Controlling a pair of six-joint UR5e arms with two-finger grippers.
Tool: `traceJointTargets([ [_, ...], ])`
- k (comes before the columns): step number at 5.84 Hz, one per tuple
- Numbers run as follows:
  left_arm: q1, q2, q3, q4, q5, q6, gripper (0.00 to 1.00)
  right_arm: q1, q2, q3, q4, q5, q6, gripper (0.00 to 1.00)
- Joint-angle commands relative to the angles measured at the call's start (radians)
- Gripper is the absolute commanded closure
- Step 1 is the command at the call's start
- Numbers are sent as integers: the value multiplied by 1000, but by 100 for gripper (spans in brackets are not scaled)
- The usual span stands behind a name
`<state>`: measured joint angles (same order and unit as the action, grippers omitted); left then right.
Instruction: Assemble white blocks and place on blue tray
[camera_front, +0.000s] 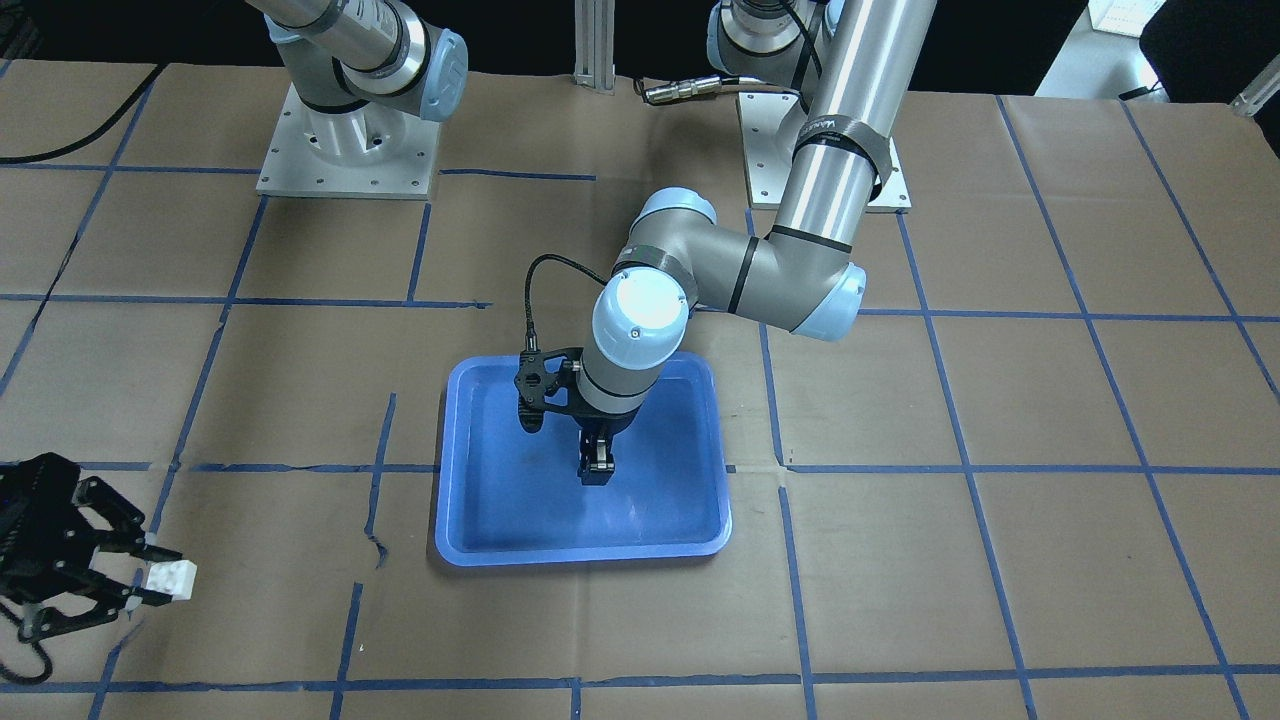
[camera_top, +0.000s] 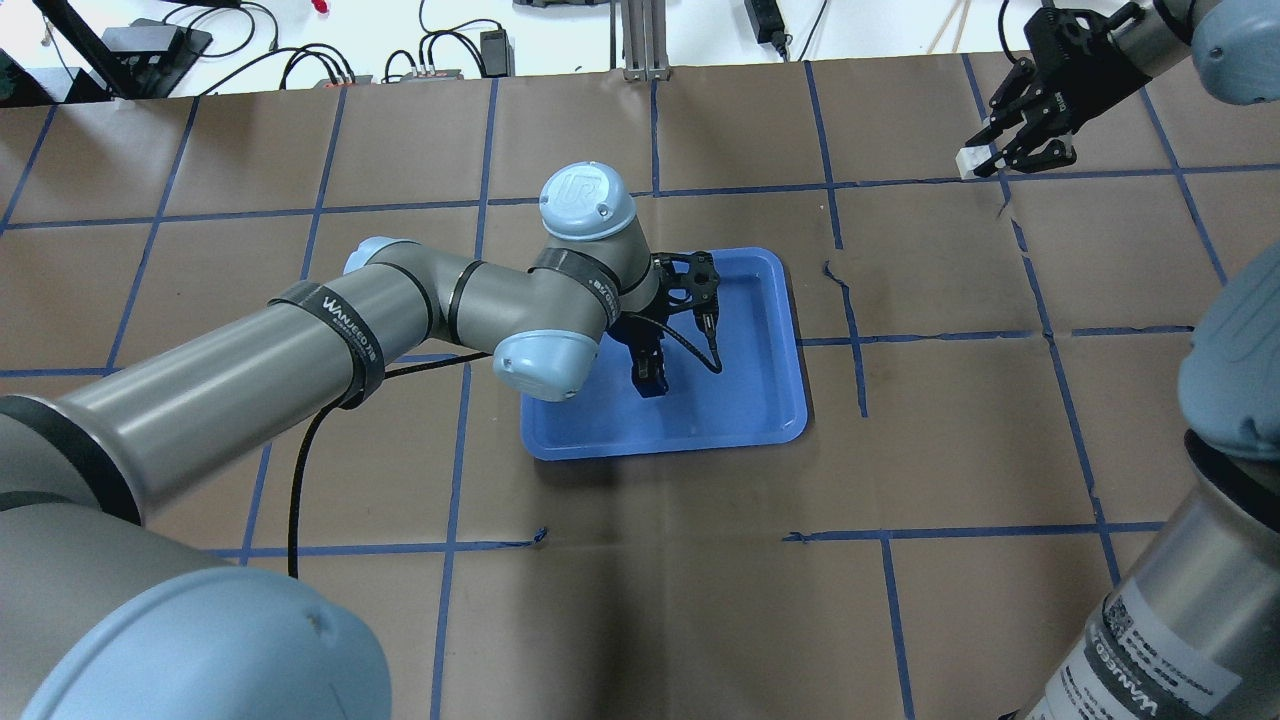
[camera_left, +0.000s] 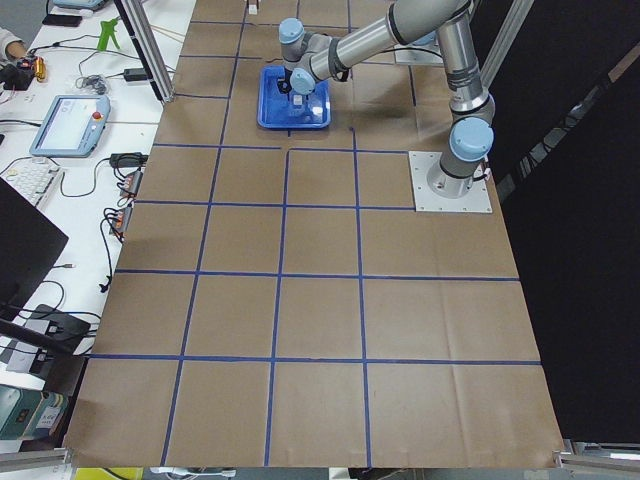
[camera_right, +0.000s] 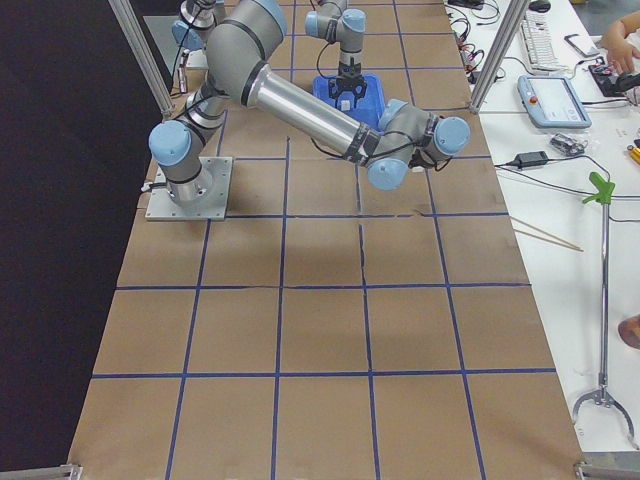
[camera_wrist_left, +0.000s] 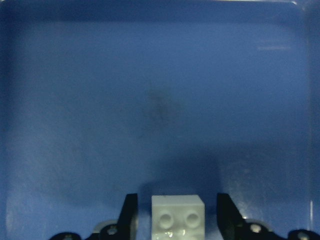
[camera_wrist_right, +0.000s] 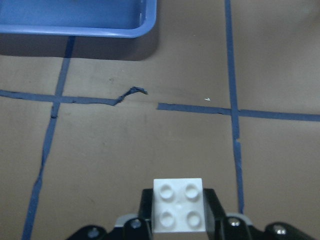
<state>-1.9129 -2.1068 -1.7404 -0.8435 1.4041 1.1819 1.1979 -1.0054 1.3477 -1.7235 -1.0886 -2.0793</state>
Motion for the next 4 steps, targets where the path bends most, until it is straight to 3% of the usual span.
traceJointTargets([
  [1, -3, 68, 22, -81, 15, -7, 2, 26, -156, 242, -72, 28, 11, 64],
  [2, 2, 162, 42, -215, 19, -7, 2, 50, -218, 337, -105, 35, 42, 64],
  [4, 114, 391, 114, -581, 55, -43, 1, 119, -271, 507, -320, 36, 138, 64],
])
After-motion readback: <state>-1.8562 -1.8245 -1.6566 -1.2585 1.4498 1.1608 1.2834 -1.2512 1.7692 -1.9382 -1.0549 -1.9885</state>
